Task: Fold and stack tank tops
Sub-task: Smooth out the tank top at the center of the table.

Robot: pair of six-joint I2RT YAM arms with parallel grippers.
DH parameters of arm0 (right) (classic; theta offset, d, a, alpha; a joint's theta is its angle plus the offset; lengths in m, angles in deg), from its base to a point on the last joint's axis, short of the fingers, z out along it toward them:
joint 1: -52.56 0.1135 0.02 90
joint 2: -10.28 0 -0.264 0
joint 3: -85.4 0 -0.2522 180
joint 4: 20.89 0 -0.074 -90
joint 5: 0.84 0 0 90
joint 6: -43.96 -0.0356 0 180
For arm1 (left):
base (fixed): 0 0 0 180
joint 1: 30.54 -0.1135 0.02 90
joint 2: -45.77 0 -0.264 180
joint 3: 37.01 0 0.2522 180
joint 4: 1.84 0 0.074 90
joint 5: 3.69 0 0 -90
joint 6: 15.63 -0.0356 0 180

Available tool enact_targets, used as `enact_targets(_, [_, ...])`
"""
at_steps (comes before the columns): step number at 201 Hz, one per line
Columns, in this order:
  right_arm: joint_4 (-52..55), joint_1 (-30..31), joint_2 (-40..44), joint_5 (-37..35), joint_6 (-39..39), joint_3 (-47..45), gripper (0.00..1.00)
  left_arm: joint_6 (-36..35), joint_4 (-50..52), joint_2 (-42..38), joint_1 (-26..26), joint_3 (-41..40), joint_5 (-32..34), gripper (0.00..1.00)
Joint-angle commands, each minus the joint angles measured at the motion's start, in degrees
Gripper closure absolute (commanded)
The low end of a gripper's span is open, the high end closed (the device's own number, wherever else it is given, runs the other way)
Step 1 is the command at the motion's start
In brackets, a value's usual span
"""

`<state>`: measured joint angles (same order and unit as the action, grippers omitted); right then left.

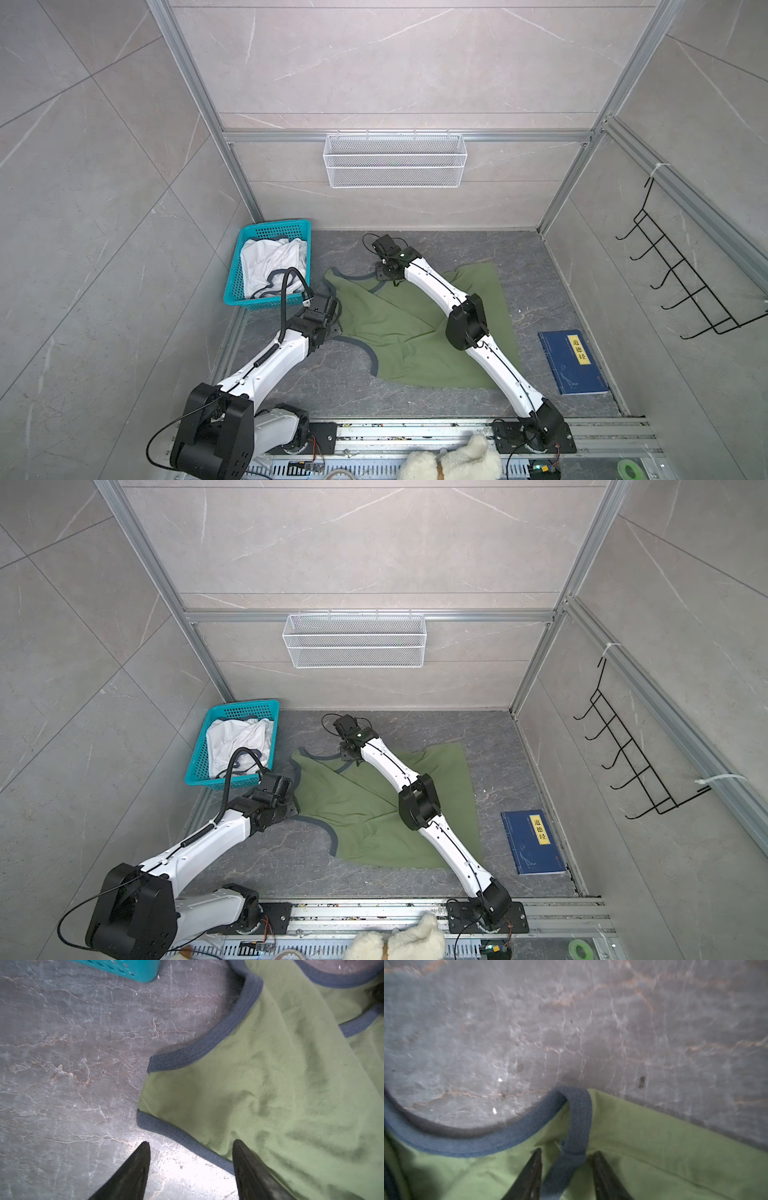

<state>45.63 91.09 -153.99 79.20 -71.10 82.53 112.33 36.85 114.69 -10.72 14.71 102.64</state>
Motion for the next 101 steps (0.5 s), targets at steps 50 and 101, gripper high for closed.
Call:
enact_targets(50, [-1.6, 0.2, 0.7, -4.6, 0.0, -1.4, 0.85, 0.0, -0.9, -0.8, -0.3, -1.4, -0.6, 0.34])
enact_targets(101, [-5.1, 0.1, 1.0, -5.6, 1.0, -0.2, 1.00, 0.4, 0.7, 1.5, -0.3, -0.3, 0.0, 0.34])
